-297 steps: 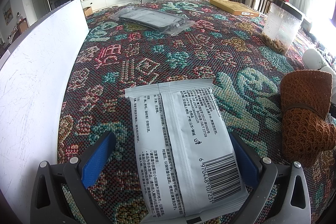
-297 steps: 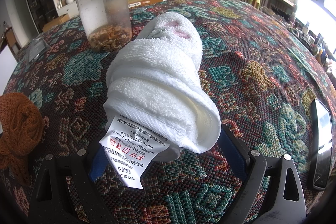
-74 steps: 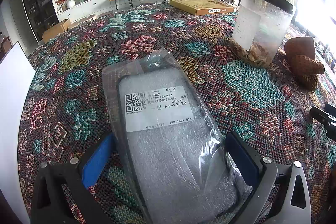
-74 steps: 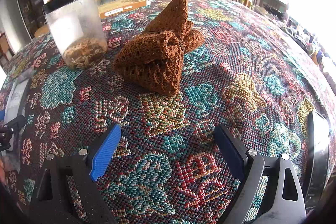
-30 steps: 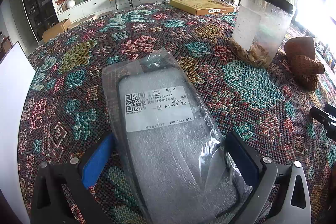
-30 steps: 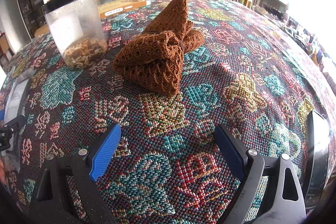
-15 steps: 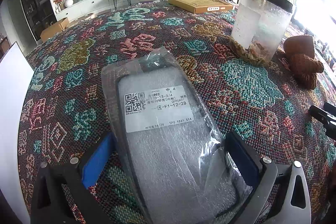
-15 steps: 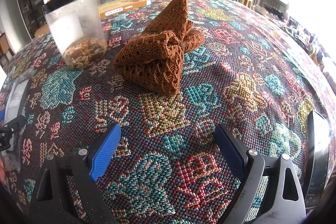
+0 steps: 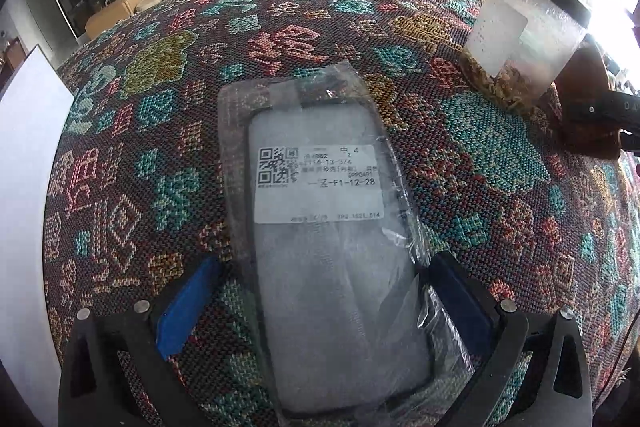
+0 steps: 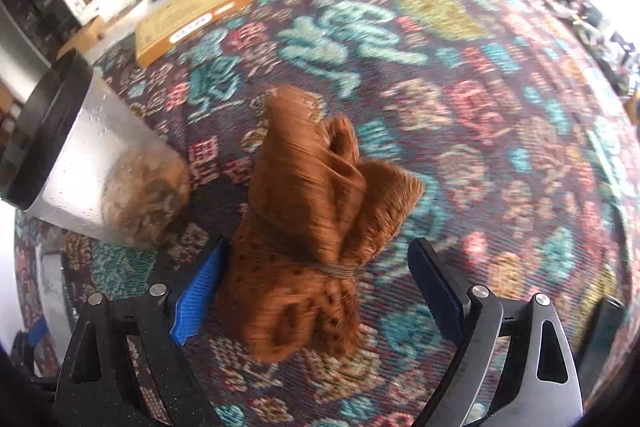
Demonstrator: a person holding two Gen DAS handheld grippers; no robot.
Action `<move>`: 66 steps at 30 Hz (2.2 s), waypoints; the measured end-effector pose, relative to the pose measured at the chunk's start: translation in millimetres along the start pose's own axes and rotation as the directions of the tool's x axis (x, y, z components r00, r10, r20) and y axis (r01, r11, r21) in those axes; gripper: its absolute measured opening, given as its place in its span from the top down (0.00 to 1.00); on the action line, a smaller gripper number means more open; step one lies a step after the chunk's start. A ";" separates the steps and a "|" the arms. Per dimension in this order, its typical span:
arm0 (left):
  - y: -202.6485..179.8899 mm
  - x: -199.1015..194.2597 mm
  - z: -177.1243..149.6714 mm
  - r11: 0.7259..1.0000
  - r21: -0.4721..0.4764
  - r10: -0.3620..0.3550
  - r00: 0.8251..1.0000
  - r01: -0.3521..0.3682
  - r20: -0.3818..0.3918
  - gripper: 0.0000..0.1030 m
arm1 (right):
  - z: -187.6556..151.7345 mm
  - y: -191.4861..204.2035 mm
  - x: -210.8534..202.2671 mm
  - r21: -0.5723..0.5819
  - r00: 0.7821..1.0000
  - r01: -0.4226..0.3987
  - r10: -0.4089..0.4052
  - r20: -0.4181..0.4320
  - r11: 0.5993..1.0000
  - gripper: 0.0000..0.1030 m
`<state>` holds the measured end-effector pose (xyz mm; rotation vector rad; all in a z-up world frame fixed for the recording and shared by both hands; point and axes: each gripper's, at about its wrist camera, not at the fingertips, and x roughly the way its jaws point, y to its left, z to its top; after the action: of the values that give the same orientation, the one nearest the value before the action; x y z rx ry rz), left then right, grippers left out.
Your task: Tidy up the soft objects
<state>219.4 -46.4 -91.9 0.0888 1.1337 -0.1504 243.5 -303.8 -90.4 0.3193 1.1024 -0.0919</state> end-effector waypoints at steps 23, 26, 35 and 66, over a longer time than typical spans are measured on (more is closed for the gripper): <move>48.6 -129.0 57.4 0.937 -0.123 -0.269 0.900 0.327 0.344 0.22 | 27.8 42.3 -145.7 -0.151 0.910 0.101 -0.030 0.413 0.983 0.45; 70.0 -167.4 48.0 0.933 -0.114 -0.275 0.881 0.341 0.385 0.22 | 13.0 87.4 -178.7 -0.258 0.907 0.051 0.063 0.416 0.965 0.46; 220.6 -251.9 -55.9 0.968 -0.230 -0.004 0.924 0.100 0.383 0.22 | -116.7 296.9 -235.1 -0.600 0.867 -0.279 0.465 0.178 0.750 0.46; 293.7 -276.0 -224.2 0.725 -0.590 0.541 0.824 -0.357 0.167 0.00 | -266.6 434.7 -210.9 -0.776 0.900 -0.287 0.435 -0.018 0.562 0.23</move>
<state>-47.3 296.8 62.3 -0.1564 0.7484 0.5898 18.5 171.2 77.6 -0.2454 0.7816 0.7144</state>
